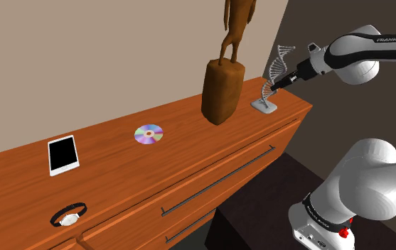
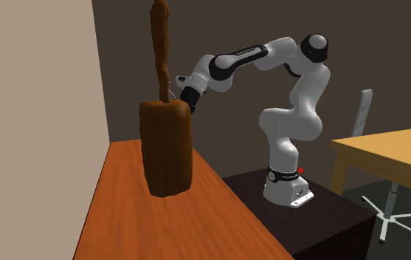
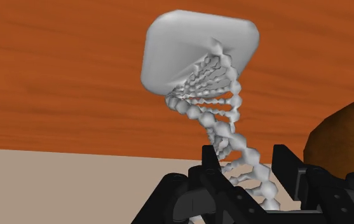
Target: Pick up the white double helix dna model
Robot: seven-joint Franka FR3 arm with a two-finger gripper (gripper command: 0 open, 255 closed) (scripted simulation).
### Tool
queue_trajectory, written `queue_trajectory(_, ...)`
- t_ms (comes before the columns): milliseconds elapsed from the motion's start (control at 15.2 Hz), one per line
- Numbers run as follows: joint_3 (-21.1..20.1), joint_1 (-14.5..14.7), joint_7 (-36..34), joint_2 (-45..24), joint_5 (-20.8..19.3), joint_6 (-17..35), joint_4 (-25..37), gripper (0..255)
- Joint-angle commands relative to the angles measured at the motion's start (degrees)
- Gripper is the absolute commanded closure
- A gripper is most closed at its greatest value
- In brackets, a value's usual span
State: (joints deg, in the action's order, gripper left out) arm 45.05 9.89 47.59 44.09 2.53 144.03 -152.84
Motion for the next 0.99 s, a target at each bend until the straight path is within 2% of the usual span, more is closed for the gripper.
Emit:
queue_trajectory(0,-0.7,-0.3,-0.6,0.4,-0.1,-1.2,0.7,255)
queue_trajectory(924,-5.9,-1.6,-5.2,2.2,-0.2,-10.7,8.4,255)
